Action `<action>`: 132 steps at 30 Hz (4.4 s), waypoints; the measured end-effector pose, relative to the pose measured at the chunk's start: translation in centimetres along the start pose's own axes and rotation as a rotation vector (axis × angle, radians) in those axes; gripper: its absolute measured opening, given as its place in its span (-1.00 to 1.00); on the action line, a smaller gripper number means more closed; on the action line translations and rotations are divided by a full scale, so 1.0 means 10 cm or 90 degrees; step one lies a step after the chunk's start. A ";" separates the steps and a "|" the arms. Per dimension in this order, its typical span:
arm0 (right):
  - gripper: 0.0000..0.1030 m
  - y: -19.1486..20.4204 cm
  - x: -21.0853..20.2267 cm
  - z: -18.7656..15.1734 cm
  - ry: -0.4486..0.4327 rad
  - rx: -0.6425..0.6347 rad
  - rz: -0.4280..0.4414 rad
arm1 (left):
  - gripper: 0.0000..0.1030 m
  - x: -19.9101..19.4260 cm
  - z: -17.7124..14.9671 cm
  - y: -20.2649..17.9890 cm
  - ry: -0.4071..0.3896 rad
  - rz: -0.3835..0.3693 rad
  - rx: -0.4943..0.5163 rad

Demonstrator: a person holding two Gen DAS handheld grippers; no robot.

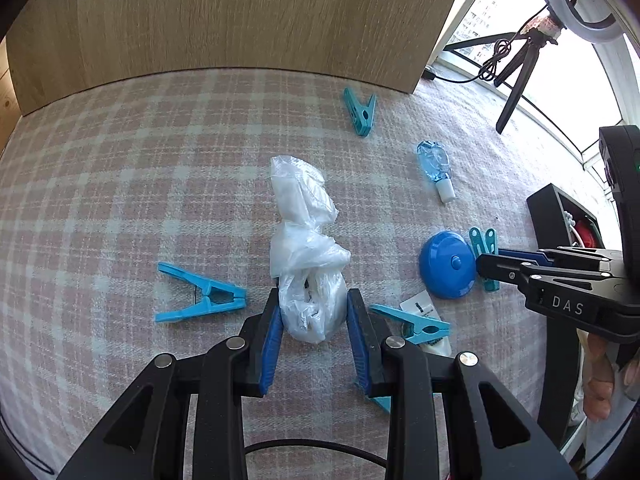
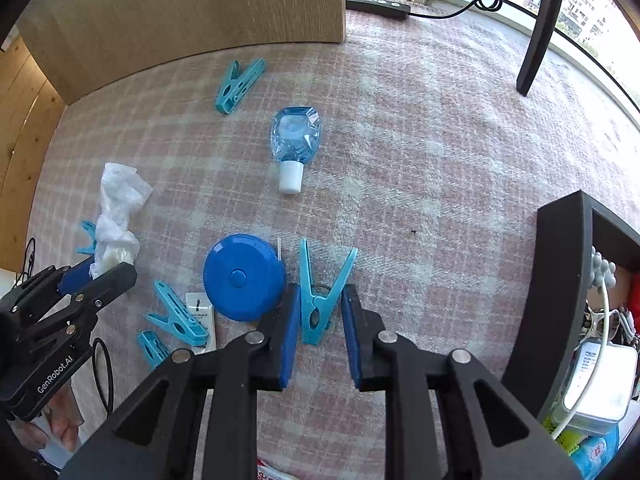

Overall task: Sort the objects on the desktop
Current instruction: 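Grasp a teal clothespin with the right gripper while the left gripper holds the bag, then carry the bag and clothespin over the black bin and open both grippers, then withdraw both grippers toward the remaining clothespins, then grasp the blue round lid with the right gripper while the left gripper grasps a teal clothespin, then carry the lid and clothespin over the black bin and open both grippers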

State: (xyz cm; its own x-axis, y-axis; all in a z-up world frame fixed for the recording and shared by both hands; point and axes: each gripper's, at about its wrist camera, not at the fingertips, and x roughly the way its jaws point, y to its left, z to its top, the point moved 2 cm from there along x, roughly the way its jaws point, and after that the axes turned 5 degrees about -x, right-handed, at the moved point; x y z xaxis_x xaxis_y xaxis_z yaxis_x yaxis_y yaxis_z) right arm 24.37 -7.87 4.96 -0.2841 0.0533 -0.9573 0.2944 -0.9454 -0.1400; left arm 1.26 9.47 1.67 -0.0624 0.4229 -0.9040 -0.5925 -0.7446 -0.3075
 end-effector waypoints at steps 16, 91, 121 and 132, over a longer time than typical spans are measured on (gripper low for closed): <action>-0.60 -1.45 -1.22 0.81 -0.132 0.122 -0.021 | -0.44 -0.51 0.14 -1.40 -0.034 -0.118 0.122; 0.03 0.27 0.52 1.81 0.013 0.061 0.013 | -0.10 0.24 0.23 0.56 0.064 0.044 -0.180; -0.05 -0.18 -0.29 1.54 -0.093 0.092 -0.018 | -0.65 -0.32 -0.18 -0.32 -0.011 0.030 -0.076; -0.04 -0.76 -1.09 1.19 -0.154 0.147 -0.045 | -0.65 -0.48 0.18 -0.93 -0.046 -0.019 0.045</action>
State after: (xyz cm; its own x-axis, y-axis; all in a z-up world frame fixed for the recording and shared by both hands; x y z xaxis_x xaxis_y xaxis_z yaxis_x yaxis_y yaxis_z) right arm 14.36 -5.07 19.44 -0.5127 0.0691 -0.8558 0.0593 -0.9915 -0.1157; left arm 5.63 15.33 9.42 -0.1000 0.4824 -0.8702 -0.6498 -0.6940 -0.3101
